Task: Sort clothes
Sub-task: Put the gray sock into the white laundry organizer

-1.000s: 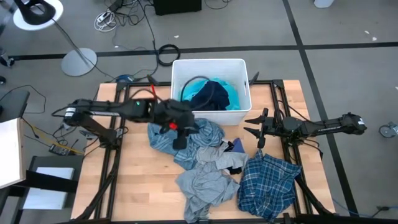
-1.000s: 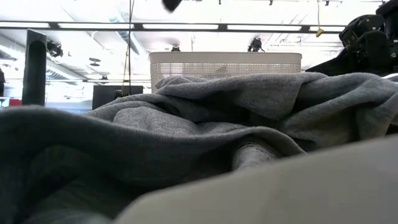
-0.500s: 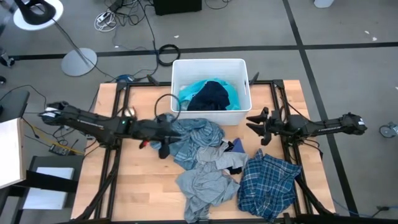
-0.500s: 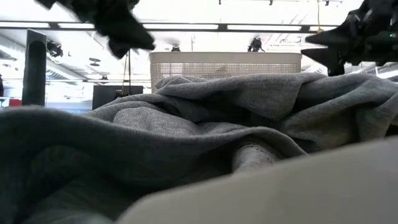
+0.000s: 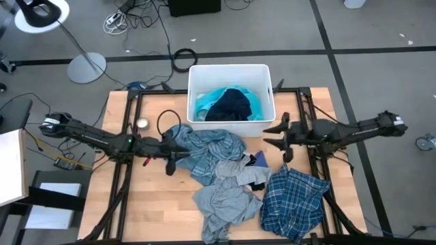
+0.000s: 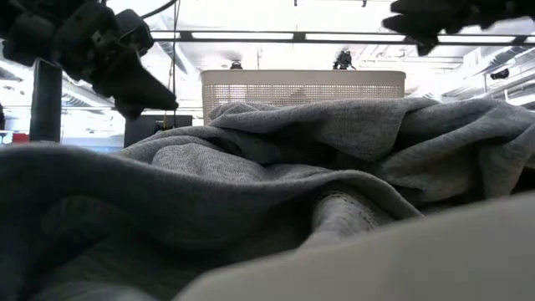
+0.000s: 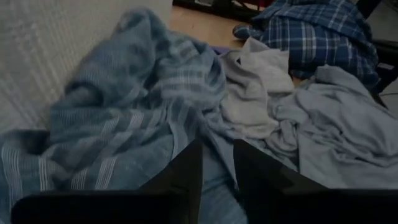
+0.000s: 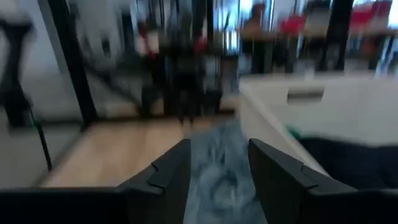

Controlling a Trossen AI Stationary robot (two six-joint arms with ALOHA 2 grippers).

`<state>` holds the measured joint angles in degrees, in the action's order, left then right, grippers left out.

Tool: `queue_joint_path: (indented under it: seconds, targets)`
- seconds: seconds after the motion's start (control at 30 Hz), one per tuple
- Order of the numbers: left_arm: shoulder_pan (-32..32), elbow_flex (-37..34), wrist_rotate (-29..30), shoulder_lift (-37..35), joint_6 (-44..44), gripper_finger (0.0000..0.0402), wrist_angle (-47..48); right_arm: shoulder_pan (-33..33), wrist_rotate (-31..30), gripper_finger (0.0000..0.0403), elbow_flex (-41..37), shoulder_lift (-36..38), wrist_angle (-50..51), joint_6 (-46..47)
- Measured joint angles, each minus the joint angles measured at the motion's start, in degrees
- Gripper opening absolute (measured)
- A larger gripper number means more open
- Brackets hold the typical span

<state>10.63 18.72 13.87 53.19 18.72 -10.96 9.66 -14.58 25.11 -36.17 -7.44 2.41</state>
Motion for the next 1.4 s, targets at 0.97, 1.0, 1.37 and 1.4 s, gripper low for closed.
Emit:
queue_joint_path:
  seconds: [0.97,1.0,1.37,1.4]
  targets:
    - [0.0,-1.1,-3.0,0.0,-2.0,0.0096,-2.5,3.9,3.6,0.0114,34.8,-61.4,42.4,12.1]
    - [0.0,-1.1,-3.0,0.0,-2.0,0.0096,-2.5,3.7,3.3,0.0084,34.7,-61.5,42.5,12.1]
    - [0.0,-1.1,-3.0,0.1,-2.0,0.0096,-2.6,3.7,-7.1,0.0003,49.7,-52.1,58.0,11.8]
    - [0.0,-1.1,-3.0,0.1,-2.0,0.0096,-2.9,3.9,-8.7,0.0002,52.1,-51.3,59.3,10.6]
